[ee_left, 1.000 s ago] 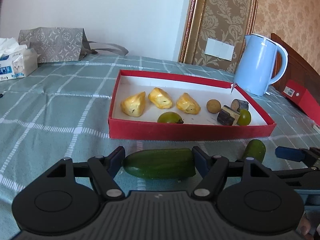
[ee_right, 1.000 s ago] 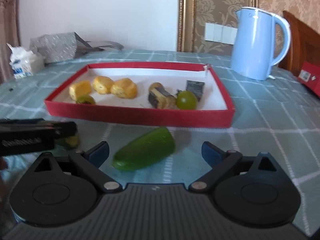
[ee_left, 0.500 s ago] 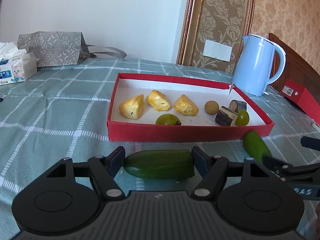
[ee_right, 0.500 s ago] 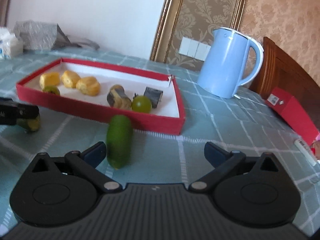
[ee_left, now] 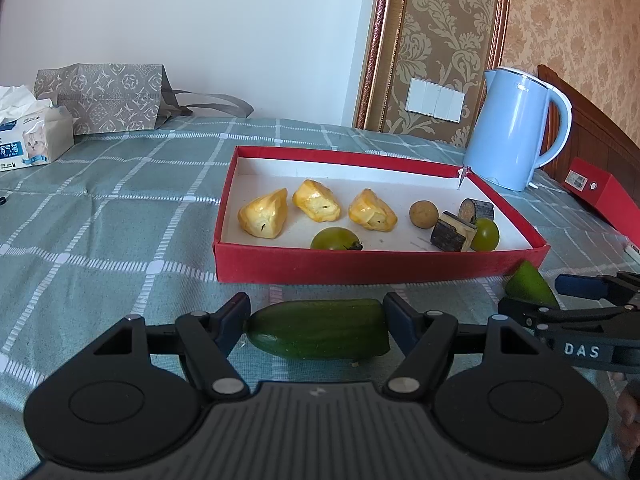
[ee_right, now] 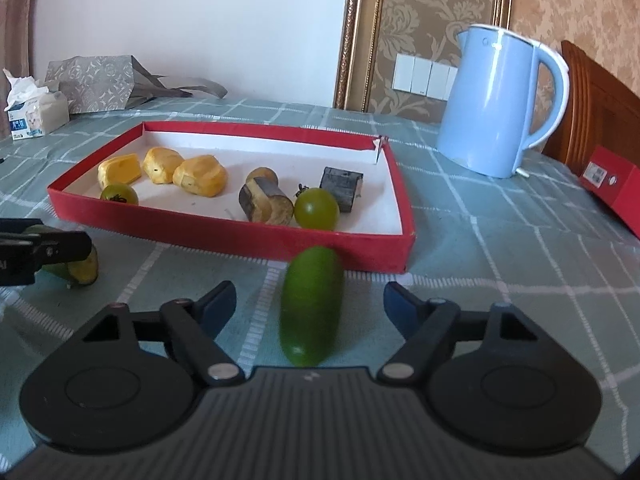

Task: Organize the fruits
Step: 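Close the right tool around the small green cucumber, then grasp the large dark green cucumber with the left tool while right holds the small cucumber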

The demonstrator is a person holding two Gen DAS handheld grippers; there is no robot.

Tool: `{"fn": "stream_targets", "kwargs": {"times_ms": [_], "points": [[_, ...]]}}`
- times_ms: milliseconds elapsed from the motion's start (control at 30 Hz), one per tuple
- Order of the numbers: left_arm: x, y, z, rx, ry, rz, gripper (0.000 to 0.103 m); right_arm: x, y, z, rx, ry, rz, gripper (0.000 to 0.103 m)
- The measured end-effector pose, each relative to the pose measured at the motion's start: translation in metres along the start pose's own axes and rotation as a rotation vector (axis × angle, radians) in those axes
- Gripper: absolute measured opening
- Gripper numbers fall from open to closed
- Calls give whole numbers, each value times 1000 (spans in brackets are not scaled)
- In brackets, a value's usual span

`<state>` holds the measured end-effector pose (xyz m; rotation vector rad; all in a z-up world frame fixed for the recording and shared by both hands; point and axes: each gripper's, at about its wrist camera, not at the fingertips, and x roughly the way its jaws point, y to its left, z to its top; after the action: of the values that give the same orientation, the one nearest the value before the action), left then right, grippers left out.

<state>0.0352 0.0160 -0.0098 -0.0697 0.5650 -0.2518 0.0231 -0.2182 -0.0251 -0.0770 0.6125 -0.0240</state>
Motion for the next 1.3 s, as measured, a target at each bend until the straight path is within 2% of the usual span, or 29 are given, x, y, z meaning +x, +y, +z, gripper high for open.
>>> {"fn": "stream_targets", "kwargs": {"times_ms": [67,100,300,367,567,1100,1300], "points": [[0,0,0,0,1,1,73,6,-1,0,10,15,10,62],[1,0,0,0,1,1,73,8,-2,0,17,23,22,60],[2,-1,0,6,2,9,73,11,-2,0,14,18,25,54],[2,-1,0,10,1,13,73,10,-3,1,14,13,18,43],[2,-6,-1,40,-11,33,73,10,-9,1,43,4,20,33],[0,-10,-1,59,-19,41,73,5,-13,0,72,-25,36,33],[-14,-13,2,71,-70,10,69,3,-17,0,95,-45,51,33]]}}
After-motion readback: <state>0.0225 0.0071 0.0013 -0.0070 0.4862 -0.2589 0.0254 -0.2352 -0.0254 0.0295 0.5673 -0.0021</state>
